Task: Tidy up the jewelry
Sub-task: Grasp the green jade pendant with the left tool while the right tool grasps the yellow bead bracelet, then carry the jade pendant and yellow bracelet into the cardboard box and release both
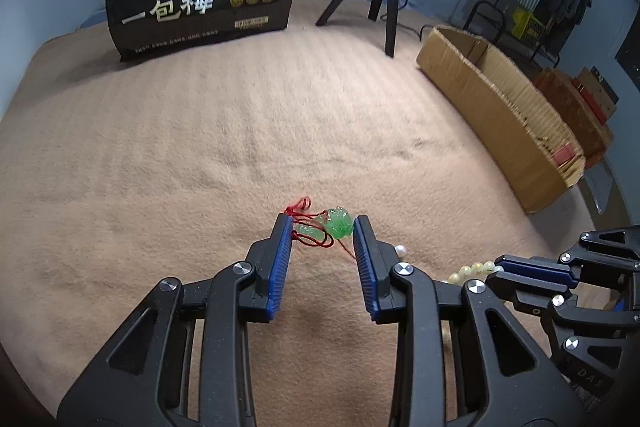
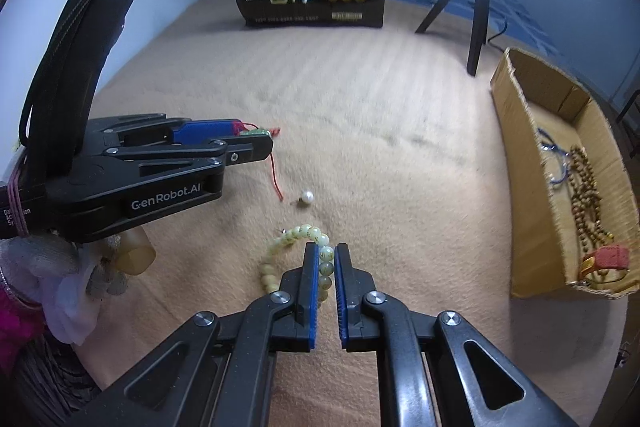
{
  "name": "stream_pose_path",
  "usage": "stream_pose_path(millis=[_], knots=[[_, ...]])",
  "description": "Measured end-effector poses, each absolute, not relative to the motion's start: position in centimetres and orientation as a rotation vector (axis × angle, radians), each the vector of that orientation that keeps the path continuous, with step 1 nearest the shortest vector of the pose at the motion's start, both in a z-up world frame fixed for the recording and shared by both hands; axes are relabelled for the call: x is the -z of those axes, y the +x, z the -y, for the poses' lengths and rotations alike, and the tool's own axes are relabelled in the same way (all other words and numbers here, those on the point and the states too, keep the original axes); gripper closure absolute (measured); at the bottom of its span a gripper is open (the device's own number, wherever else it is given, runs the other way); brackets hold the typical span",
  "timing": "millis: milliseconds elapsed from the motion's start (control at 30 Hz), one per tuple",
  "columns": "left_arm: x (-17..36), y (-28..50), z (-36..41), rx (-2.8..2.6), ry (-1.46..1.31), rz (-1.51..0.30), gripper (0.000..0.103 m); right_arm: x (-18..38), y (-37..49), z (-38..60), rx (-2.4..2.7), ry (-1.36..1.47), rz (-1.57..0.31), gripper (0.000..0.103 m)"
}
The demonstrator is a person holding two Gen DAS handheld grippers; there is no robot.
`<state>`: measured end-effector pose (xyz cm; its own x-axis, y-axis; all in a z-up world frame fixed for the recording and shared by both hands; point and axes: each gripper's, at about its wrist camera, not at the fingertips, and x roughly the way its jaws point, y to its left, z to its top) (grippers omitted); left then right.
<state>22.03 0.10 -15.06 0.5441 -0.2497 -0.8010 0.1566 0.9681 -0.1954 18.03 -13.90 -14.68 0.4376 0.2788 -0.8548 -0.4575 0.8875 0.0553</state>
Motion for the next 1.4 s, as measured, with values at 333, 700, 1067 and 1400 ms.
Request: stream_pose_path(millis=[333,700,1067,1400], knots=[[11.7,21.3,0.1,0.276,-0.146,-0.899,0.072,10.7,18.2,15.9,-0.428,-0.147,-0.926,0.098],[8.1,21.2,1.9,0.339,-0.167,-0.839,0.072,6.8,19.1,19.8,-0.37,-0.056,-0.836,0.098],[5.0,22.5,5.5,0.398,-0.17,-0.779,0.072,4.3,20.4,24.8,-0.29,0.025,-0.778,0.098],[3.5,25.3,10.0,0.445,-0.151,-0.764,0.072,4.3,21.7,28.7,-0.234,0.083,-0.78,0.098]])
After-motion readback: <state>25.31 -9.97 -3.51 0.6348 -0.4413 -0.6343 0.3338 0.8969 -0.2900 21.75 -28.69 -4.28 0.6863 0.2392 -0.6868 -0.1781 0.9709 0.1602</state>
